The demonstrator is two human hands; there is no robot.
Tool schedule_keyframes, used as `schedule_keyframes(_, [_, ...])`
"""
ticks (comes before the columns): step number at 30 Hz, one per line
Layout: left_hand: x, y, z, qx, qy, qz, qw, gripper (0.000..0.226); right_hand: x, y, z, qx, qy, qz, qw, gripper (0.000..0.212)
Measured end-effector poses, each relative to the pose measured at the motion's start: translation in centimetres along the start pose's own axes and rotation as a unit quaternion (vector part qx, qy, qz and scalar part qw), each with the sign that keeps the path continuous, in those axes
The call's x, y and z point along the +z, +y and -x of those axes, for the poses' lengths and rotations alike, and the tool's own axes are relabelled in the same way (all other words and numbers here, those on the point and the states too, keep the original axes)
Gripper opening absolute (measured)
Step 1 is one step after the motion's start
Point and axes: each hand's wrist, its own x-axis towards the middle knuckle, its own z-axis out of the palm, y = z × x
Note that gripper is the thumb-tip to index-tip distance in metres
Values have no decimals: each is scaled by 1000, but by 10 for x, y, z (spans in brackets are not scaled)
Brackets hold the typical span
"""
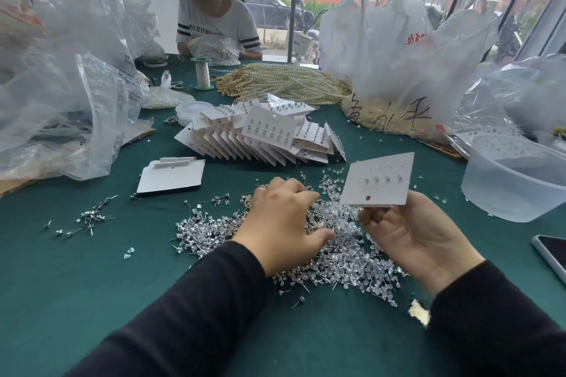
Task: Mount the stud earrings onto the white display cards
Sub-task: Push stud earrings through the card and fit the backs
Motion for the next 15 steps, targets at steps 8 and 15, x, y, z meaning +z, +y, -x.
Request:
schedule_keyframes(8, [-12, 6, -15, 5, -74, 57, 996, 11, -1, -4, -4, -32, -61, 32, 997, 18])
schedule_keyframes(15, [-13, -6, -17, 9, 4, 142, 990, 9, -8, -11, -13, -21, -136, 37, 990, 31])
